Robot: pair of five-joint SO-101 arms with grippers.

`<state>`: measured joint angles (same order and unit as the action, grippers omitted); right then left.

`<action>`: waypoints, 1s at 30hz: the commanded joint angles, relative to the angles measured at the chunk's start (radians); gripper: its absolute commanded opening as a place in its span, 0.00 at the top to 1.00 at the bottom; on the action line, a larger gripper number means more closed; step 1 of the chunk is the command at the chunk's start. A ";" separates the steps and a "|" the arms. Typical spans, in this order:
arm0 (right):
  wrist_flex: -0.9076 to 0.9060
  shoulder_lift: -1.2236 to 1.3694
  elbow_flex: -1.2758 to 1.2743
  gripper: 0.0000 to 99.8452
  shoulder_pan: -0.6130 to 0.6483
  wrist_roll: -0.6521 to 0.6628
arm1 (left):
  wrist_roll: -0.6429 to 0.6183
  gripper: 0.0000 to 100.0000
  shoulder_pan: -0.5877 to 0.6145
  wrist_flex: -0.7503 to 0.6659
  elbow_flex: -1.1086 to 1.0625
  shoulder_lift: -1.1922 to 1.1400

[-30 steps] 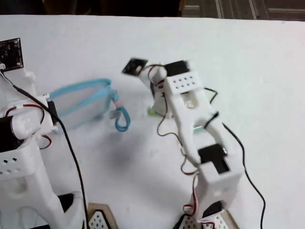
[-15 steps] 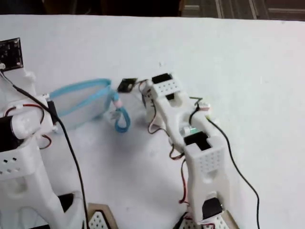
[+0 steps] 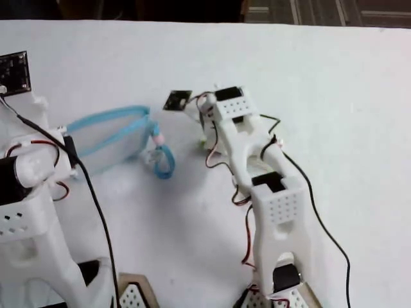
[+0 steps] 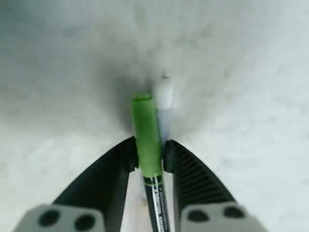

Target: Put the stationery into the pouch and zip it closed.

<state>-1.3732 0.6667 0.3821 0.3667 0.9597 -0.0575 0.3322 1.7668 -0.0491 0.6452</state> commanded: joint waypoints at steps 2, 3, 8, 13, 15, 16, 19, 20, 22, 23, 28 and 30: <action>-0.117 -0.010 0.147 0.98 0.001 0.006 | 0.008 0.98 -0.002 -0.025 0.003 0.021; -0.142 -0.010 0.181 0.98 -0.001 0.006 | 0.008 0.98 -0.002 -0.025 0.003 0.021; -0.242 -0.010 0.359 0.98 0.002 -0.091 | 0.008 0.98 -0.002 -0.025 0.003 0.021; -0.346 -0.010 0.608 0.98 0.007 -0.190 | 0.008 0.98 -0.002 -0.025 0.003 0.021; -0.394 -0.016 0.750 0.98 0.008 -0.264 | 0.008 0.98 -0.002 -0.025 0.003 0.022; -0.397 -0.024 0.818 0.98 0.008 -0.316 | 0.008 0.98 -0.002 -0.025 0.003 0.022; -0.397 -0.073 0.993 0.98 0.008 -0.485 | 0.008 0.98 -0.002 -0.023 0.003 0.022; -0.398 -0.097 1.034 0.98 0.008 -0.535 | 0.008 0.98 -0.001 -0.021 0.003 0.022; -0.398 -0.154 1.071 0.98 0.008 -0.612 | 0.008 0.98 -0.001 -0.021 0.003 0.022; -0.400 -0.191 1.069 0.98 0.008 -0.647 | 0.008 0.98 -0.001 -0.021 0.003 0.022; -0.401 -0.426 0.898 0.98 0.007 -0.790 | 0.008 0.98 -0.001 -0.020 0.003 0.022; -0.401 -0.552 0.743 0.98 0.008 -0.819 | 0.008 0.98 -0.001 -0.020 0.003 0.022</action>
<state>-1.7538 0.3076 1.2750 0.3713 0.1910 -0.0575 0.3322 1.7668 -0.0491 0.6452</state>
